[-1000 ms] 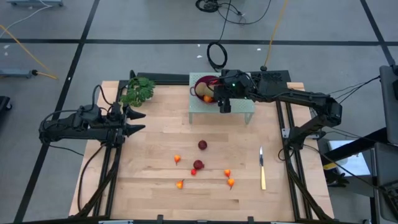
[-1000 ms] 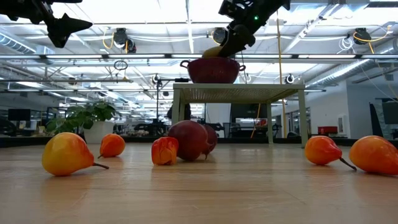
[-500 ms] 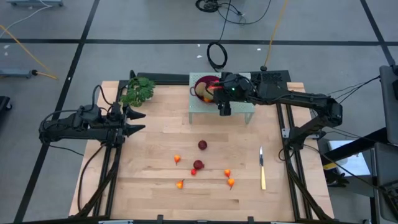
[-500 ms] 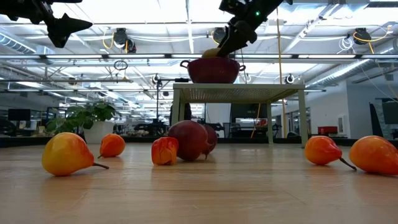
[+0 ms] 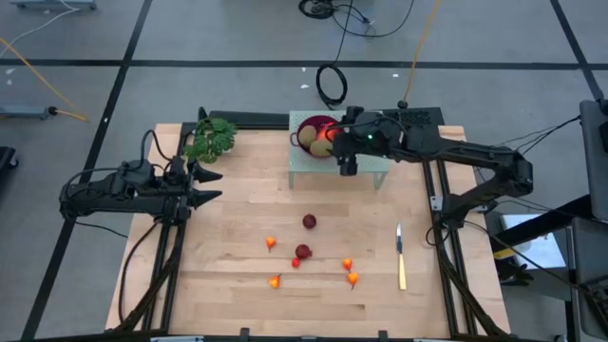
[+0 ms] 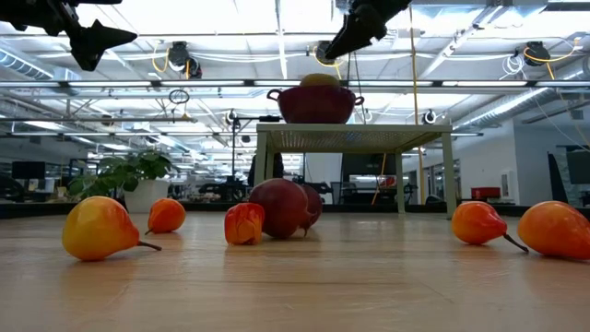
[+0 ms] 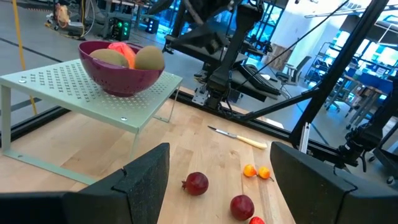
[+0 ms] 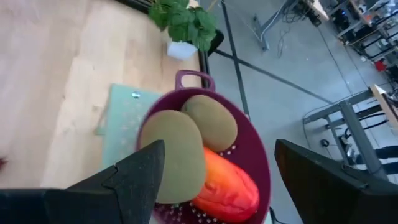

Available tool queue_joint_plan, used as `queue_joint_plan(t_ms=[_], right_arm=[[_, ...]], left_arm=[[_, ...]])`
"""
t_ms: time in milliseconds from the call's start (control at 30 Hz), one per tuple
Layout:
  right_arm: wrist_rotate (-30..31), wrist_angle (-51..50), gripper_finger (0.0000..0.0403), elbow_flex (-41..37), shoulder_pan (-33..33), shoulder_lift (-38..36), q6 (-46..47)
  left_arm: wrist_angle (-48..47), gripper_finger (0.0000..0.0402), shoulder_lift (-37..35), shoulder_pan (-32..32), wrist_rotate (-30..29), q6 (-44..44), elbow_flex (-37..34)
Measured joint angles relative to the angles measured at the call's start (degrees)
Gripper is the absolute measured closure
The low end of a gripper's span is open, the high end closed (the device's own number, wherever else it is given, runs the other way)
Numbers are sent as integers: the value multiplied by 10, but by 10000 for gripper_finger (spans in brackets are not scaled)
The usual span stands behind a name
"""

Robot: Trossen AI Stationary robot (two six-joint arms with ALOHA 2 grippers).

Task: Pick & Place Fruit
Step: Put the top pomegranate into the strainer bowl

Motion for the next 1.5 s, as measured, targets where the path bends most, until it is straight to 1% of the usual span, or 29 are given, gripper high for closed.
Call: queue_joint_plan(t_ms=[100,200,267,400,467,833,933,1033,1167,1333,1500], right_arm=[[0,-16,103,0,16,-20,23],[2,-42,103,0,41,-41,68],[22,-60,103,0,63,-55,92],[81,-95,103,0,112,-76,111],[98,-107,103,0,133,-82,131],[102,-162,103,0,217,-88,244],[102,-182,103,0,231,-88,275],[102,-201,104,0,238,-88,324],[101,-235,114,0,238,-94,385],[100,-248,139,0,239,-112,398],[99,-248,179,0,239,-137,396]], left_arm=[[0,128,0,0,0,0,0],[0,128,0,0,0,0,0],[0,128,0,0,0,2,0],[0,128,0,0,0,4,0],[1,128,0,0,-1,4,0],[14,128,0,0,0,4,0],[14,128,0,0,0,4,0],[14,128,0,0,0,4,0],[14,128,0,0,0,4,0],[14,128,0,0,0,2,0],[14,128,0,0,0,2,0]])
